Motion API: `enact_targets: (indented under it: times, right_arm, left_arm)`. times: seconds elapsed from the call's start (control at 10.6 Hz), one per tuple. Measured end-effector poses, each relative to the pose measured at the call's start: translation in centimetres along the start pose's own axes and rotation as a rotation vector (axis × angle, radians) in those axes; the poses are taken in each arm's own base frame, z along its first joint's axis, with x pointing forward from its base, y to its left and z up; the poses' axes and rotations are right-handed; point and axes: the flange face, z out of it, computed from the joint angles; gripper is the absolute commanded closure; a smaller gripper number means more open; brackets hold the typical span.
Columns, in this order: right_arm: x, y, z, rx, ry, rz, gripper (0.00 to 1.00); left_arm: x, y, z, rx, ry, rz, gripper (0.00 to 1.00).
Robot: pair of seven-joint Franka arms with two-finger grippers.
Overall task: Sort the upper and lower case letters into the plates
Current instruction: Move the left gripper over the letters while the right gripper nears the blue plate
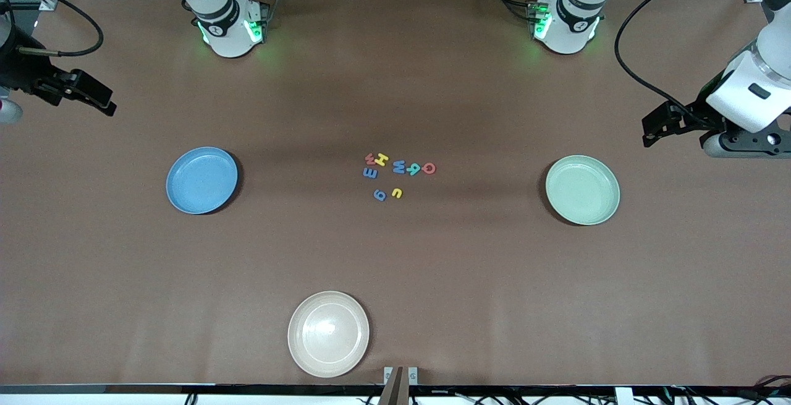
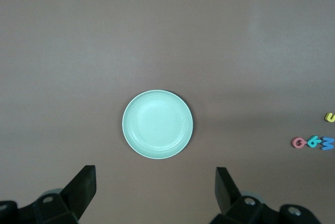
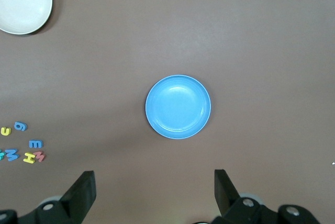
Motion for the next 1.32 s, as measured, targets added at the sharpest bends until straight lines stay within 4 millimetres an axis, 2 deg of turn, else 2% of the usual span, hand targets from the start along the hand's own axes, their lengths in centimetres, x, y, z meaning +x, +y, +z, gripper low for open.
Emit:
enact_targets:
  times: [0.47, 0.66, 0.85, 0.94, 1.32]
  right_arm:
    - [0.0, 0.0, 0.2, -0.001, -0.004, 0.001, 0.00]
    - [-0.1, -1.5, 0.7, 0.001, 0.000, 0.029, 0.00]
    - [0.4, -5.0, 2.2, 0.027, 0.008, 0.086, 0.00]
    - [1.0, -6.1, 3.1, 0.048, 0.003, 0.099, 0.00]
    - [2.7, -8.3, 6.5, 0.056, -0.022, 0.142, 0.00]
  left_arm:
    - [0.0, 0.4, 0.4, 0.000, -0.010, 0.013, 0.00]
    - [0.3, 2.5, 2.0, -0.007, -0.039, 0.065, 0.00]
    - [0.4, 7.8, 4.1, -0.017, -0.065, 0.159, 0.00]
    - [0.4, 10.5, 5.2, -0.024, -0.069, 0.205, 0.00]
    - [-1.3, 21.0, 10.3, -0.044, -0.086, 0.416, 0.00]
